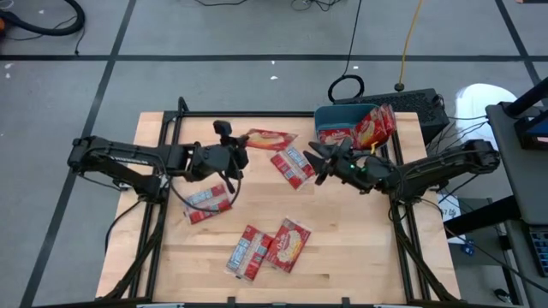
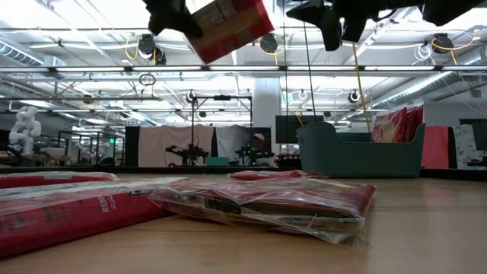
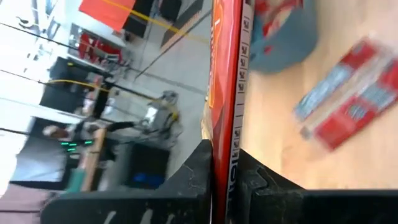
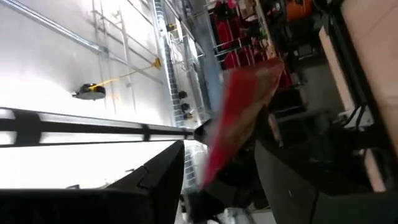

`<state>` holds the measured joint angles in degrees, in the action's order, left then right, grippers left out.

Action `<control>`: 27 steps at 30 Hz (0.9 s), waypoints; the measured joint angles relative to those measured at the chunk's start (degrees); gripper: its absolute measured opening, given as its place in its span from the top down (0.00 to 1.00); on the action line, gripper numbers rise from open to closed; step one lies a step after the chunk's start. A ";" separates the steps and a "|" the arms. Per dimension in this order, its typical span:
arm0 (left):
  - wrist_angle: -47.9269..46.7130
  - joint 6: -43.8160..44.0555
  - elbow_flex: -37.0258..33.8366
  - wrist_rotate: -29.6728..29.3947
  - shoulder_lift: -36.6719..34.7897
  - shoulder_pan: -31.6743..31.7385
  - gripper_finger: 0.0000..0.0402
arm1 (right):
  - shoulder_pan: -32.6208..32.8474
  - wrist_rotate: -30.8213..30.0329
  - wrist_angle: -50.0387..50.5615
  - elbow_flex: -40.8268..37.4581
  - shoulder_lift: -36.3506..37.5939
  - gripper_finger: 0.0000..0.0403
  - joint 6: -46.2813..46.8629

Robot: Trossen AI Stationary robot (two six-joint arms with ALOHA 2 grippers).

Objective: Sort popcorn bags into baskets
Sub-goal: Put the popcorn bag into the blue bin

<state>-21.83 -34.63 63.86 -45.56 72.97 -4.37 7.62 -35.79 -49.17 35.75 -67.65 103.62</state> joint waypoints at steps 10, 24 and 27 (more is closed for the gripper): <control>-2.42 -7.43 0.06 -4.24 1.88 -1.45 0.93 | -0.07 -0.11 0.57 1.04 -6.38 0.53 9.64; -2.87 -8.69 -0.02 -4.45 5.74 -4.70 0.93 | -1.86 1.42 -2.52 6.08 -16.78 0.53 13.27; -1.62 -8.81 0.13 -4.65 6.15 -5.41 0.93 | -2.26 3.09 -1.90 6.08 -16.99 0.53 13.23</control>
<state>-23.45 -43.44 63.99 -50.22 79.12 -9.77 5.35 -32.71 -51.07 41.82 -84.64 116.86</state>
